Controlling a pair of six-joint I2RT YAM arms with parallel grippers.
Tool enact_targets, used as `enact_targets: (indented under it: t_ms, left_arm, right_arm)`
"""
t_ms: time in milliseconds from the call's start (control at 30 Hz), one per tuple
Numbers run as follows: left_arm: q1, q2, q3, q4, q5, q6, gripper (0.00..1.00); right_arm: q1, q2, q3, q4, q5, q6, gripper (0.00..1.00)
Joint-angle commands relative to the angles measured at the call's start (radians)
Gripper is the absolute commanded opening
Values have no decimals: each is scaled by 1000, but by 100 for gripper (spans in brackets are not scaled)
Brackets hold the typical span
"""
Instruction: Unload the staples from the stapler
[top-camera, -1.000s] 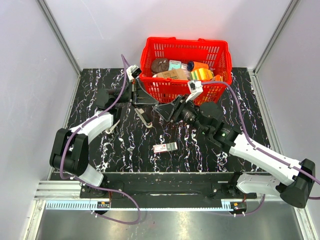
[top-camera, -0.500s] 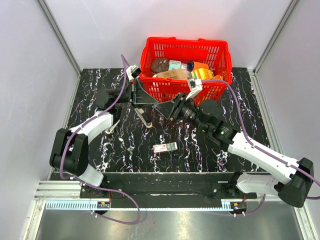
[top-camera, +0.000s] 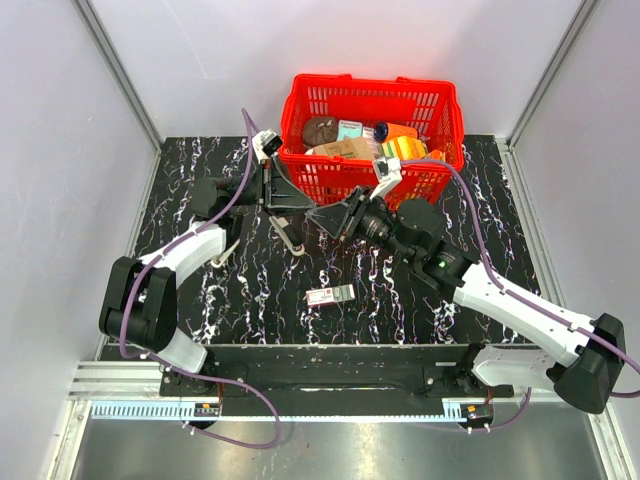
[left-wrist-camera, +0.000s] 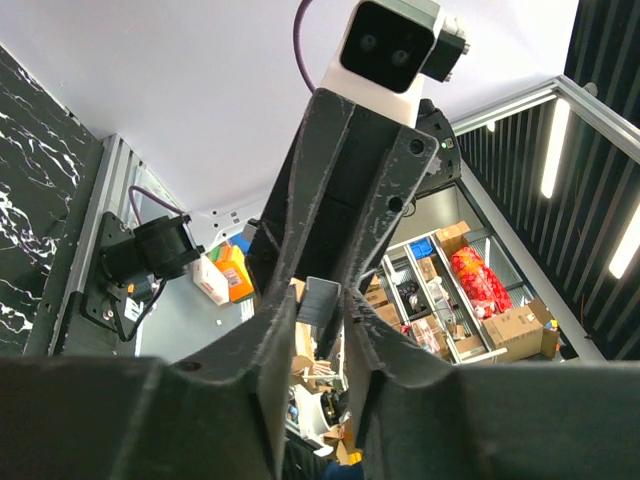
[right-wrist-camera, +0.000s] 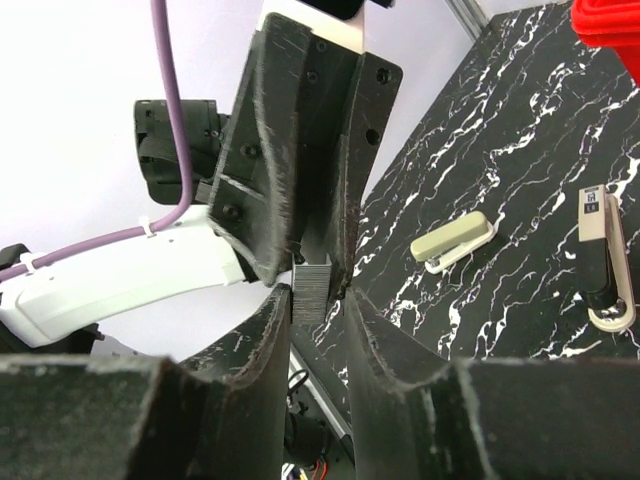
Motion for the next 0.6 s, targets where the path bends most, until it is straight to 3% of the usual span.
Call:
enact_targets:
  t_ms: [0,133,167,200,233,433,467,533,567]
  left_arm:
    - [-5,-22,14,369,51,23,37]
    - [-4,-2,39,364,91,28,51]
    - [-2,1,42,366,98,31,59]
    - [-1,3,48,366,105,37,70]
    - [2,7,50,366,114,42,99]
    - [25,-5,59,271,138,150,99]
    - [28,-13,57,190,141,214,99]
    - [50,-52,53,-90,129,502,99]
    - [58,-83,62,-406,114,672,99]
  right_arm:
    - [-10,-37,-7,55,2,-4,11]
    - [-15,-54,-13,14,10,-13,7]
    - [-15,-57,-14,0,7,-18,6]
    - [-16,-62,-14,-17,7,-19,7]
    - [-16,-66,-14,-37,5,-22,6]
    - [-22,-122,-54,-115,16,-22,7]
    - [-22,-129,-59,-127,16,-24,7]
    - [-22,-145,-65,-152,15,-24,7]
    - [-24,-151,-66,-166,13,-26,7]
